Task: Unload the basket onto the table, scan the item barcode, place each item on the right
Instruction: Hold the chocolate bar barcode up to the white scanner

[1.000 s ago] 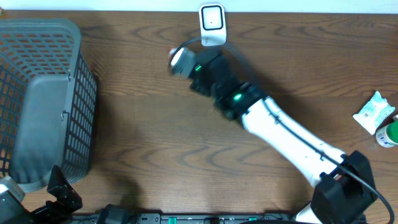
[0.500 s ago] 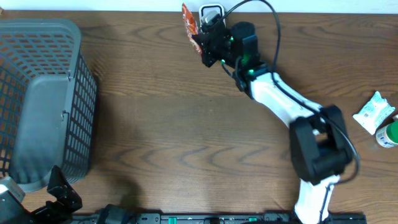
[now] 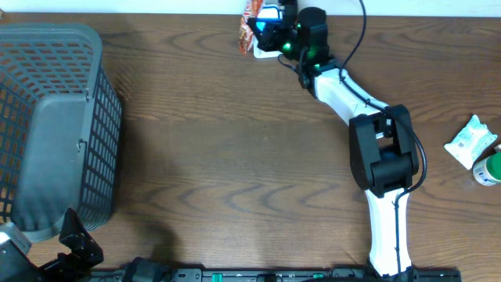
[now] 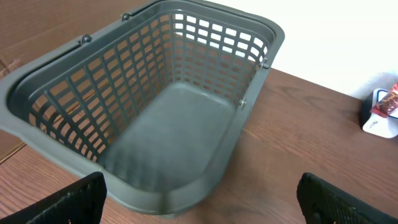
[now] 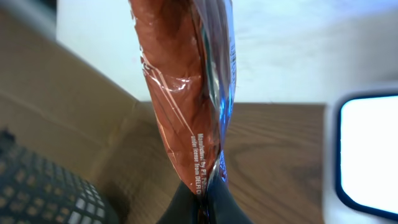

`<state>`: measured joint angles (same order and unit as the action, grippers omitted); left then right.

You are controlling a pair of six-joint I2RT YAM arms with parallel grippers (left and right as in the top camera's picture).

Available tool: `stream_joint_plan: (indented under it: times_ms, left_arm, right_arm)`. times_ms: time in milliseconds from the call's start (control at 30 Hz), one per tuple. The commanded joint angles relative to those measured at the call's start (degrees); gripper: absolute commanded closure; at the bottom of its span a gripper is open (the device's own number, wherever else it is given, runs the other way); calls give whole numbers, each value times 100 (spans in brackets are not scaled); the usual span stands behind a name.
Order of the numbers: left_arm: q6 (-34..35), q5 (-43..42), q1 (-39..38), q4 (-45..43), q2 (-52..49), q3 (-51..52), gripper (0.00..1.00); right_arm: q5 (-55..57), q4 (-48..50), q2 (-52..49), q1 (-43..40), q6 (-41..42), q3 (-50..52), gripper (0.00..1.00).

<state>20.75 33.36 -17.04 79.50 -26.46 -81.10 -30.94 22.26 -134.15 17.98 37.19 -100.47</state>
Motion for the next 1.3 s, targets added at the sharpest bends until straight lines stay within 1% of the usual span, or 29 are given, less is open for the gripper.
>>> stream_joint_plan:
  times_ms: [0,167,267,300,333,400,533,700,933,1000,1133,1267]
  left_arm:
    - [-50,31,4,0,-4,-33,2]
    - [-50,31,4,0,-4,-33,2]
    - [-50,31,4,0,-4,-33,2]
    - [-50,31,4,0,-4,-33,2]
    - [-50,31,4,0,-4,-33,2]
    - [-50,31,4,0,-4,-33,2]
    - [-50,31,4,0,-4,-33,2]
    - [-50,31,4,0,-4,-33,2]
    - [-50,31,4,0,-4,-33,2]
    - [-50,31,4,0,-4,-33,2]
    - [-50,31,4,0,-4,-33,2]
    - [-50,31,4,0,-4,-33,2]
  right_arm:
    - [-267,72,-229,-293,920,-133,99]
    - [-461,192,-435,-481,1296,-136,99]
    - [-691,702,-645,-492,1585,-136,99]
    - [-820,1032,-791,-492,1816,-140,99]
    - [-844,1150,-870,-485,1937,-142,99]
    - [-859,1217,-1064,-474,2218,-144,99]
    - [-973,1478,-1217,-466,2343,-144,99]
    - [-949,1447,-1224,-479,2568,-144,99]
    - [-968,1423,-1224,-470,2594,-144,99]
    - [-1073,1491,-1222,-448,2472,-166,99]
    - [-1478,1508,-1180,-439,2127,-365,98]
    - [-2006,1493,-898,-439,2103,-461,98]
